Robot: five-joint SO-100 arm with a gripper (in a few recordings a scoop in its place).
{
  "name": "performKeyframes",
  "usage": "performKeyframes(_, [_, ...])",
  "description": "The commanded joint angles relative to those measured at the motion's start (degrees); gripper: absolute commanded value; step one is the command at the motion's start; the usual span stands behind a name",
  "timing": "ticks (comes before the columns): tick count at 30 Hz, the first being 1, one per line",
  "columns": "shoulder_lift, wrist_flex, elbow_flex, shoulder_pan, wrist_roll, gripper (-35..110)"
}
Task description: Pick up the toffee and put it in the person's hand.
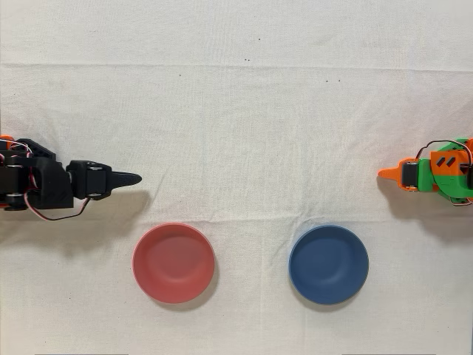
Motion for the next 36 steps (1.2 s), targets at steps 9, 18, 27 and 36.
performKeyframes(9, [3.60,-0.09,3.08,-2.02,0.53,0])
performKeyframes(18, [6.42,1.76,7.73,-1.93,0.44,0])
performKeyframes(27, [6.86,0.70,11.25,-1.93,0.00,0])
performKeyframes(36, [6.86,3.96,11.25,-2.02,-0.53,0])
